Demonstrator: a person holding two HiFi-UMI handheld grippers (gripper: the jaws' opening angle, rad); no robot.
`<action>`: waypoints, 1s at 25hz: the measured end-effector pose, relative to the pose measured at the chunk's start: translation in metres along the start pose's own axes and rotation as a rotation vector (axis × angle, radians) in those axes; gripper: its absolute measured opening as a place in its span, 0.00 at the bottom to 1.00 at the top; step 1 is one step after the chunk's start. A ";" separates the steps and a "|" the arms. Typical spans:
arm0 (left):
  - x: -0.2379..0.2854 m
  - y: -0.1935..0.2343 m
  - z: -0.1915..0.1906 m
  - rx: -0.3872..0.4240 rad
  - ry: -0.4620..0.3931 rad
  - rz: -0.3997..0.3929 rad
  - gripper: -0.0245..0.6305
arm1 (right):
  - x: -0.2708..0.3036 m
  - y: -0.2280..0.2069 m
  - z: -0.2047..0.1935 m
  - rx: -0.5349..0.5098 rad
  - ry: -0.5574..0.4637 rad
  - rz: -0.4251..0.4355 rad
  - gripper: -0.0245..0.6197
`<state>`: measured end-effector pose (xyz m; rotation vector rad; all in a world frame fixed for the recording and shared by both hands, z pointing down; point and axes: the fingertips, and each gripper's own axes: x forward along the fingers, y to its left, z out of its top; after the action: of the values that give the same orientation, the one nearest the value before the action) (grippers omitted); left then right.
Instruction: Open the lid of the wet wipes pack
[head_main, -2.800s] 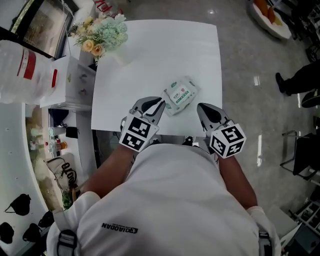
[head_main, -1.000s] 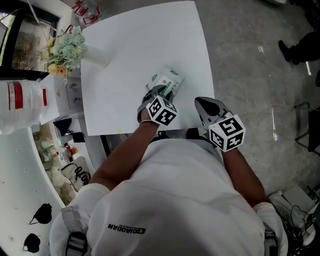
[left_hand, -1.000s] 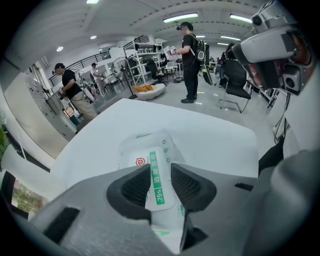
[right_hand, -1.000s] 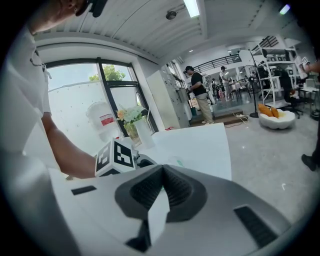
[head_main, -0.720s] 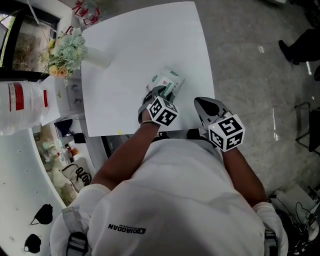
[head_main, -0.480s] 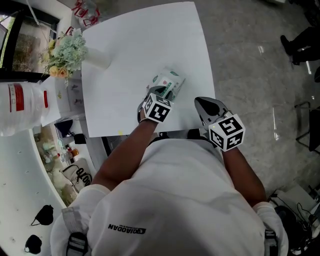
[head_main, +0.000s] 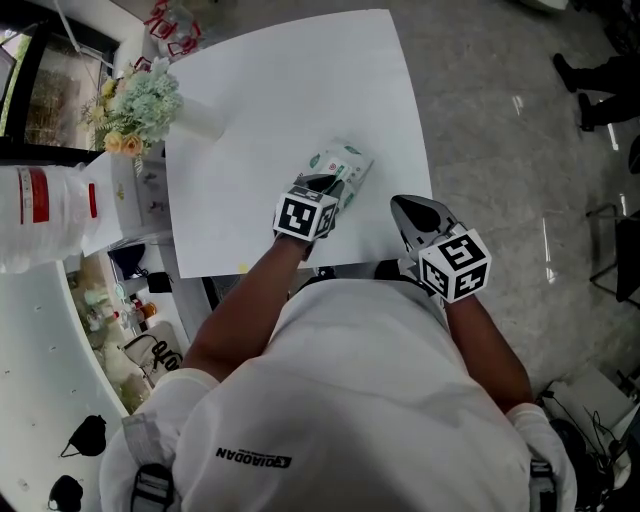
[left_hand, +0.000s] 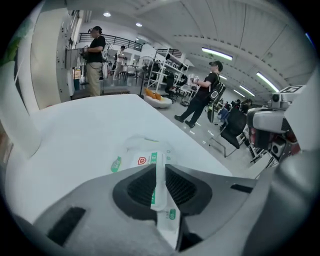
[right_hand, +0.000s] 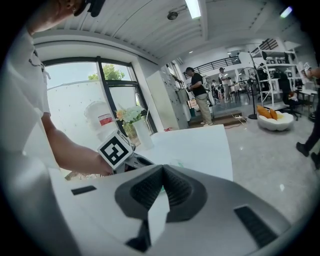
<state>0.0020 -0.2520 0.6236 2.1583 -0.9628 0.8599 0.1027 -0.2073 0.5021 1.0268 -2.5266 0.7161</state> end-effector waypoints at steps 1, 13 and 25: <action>-0.002 0.000 0.002 -0.001 -0.007 -0.002 0.13 | 0.000 0.000 0.000 0.002 0.001 -0.002 0.05; -0.033 0.033 0.026 0.049 -0.104 0.070 0.07 | 0.008 0.015 0.005 -0.018 -0.001 -0.013 0.05; -0.024 0.093 0.024 0.008 -0.071 0.095 0.07 | 0.016 0.016 0.002 0.000 0.013 -0.045 0.05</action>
<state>-0.0773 -0.3107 0.6157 2.1770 -1.1066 0.8379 0.0801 -0.2072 0.5026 1.0717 -2.4842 0.7072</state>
